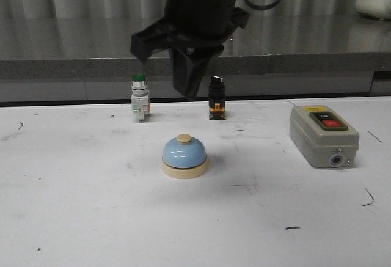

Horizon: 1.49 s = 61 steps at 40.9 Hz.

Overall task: Place and press bell with both arms
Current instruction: 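Lower the right gripper onto the bell's tan button, then lift the right gripper up off the bell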

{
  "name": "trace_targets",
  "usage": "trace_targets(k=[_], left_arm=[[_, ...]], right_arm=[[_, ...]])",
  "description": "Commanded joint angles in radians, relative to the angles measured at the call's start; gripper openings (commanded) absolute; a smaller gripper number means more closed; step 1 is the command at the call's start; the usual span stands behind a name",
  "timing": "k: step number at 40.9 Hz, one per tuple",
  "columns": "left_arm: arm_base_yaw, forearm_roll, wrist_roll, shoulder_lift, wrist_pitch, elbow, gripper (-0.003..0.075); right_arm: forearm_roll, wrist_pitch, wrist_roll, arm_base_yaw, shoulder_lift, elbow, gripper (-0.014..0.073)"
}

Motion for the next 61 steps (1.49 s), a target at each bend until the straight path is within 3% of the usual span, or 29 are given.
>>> trace_targets(k=[1,16,32,40,51,61], left_arm=[[0.002,-0.011,-0.009,0.0,-0.07,-0.028,0.0565],[0.002,-0.011,-0.009,0.0,-0.07,-0.028,0.0565],[0.002,-0.011,-0.009,0.0,-0.07,-0.028,0.0565],[0.002,-0.011,-0.009,0.0,-0.07,-0.028,0.0565],[0.002,-0.011,-0.009,0.0,-0.07,-0.028,0.0565],[0.002,-0.011,-0.009,0.0,-0.07,-0.028,0.0565]], right_arm=[[-0.047,-0.027,-0.011,0.0,0.003,-0.054,-0.0069],[-0.057,-0.032,-0.01,0.0,0.089,-0.074,-0.0069],[-0.048,0.011,-0.005,-0.017,-0.21,-0.028,-0.0069],[-0.013,-0.004,-0.004,-0.078,-0.409,0.112,-0.0069],[0.087,-0.097,-0.002,-0.189,-0.719,0.423,-0.0069],[0.093,-0.149,0.015,-0.206,-1.009,0.643,-0.0069]])
